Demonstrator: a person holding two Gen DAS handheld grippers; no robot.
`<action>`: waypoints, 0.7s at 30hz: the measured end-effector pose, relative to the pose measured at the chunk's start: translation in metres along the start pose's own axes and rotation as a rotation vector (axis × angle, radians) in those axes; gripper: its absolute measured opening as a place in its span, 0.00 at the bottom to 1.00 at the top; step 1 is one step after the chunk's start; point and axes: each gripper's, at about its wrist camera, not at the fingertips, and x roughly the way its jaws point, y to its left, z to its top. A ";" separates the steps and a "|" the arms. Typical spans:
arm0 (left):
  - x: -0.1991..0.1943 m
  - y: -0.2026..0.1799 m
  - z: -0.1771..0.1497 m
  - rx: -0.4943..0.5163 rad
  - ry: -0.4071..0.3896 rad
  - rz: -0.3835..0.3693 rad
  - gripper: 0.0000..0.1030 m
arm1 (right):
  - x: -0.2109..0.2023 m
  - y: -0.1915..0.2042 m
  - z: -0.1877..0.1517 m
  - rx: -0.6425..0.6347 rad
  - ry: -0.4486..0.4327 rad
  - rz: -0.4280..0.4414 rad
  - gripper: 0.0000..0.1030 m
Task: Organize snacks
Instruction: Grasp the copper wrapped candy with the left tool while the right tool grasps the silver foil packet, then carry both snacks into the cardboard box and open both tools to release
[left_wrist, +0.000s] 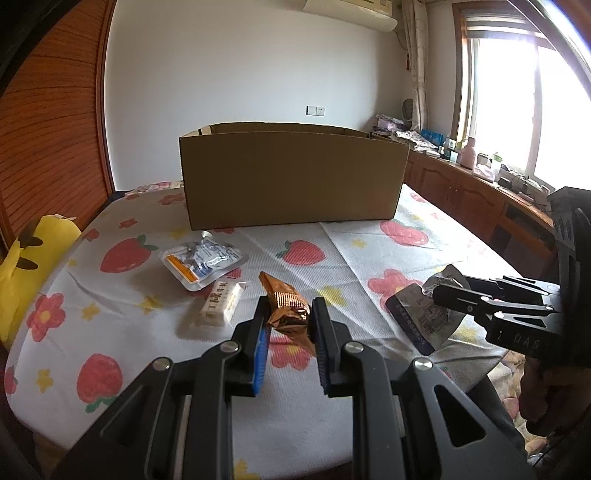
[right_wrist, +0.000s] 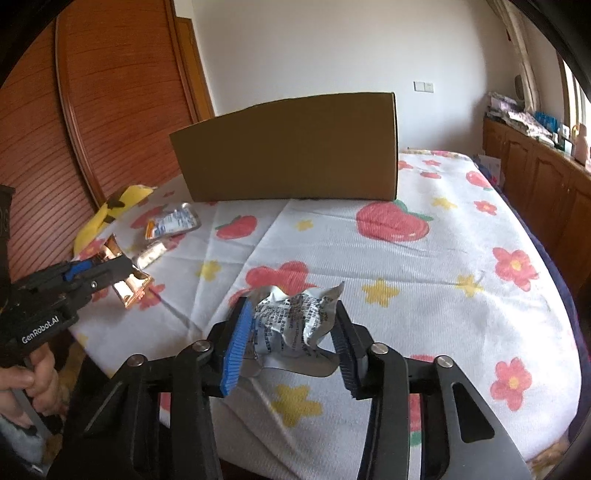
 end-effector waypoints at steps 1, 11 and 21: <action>0.000 -0.001 0.000 0.000 0.001 0.000 0.19 | -0.001 0.001 0.001 -0.009 -0.004 -0.004 0.37; -0.003 -0.004 0.000 0.005 -0.002 -0.002 0.19 | -0.016 -0.002 0.009 0.010 -0.041 0.019 0.14; -0.011 -0.004 0.012 0.009 -0.030 -0.001 0.19 | -0.029 0.008 0.025 -0.026 -0.085 0.033 0.14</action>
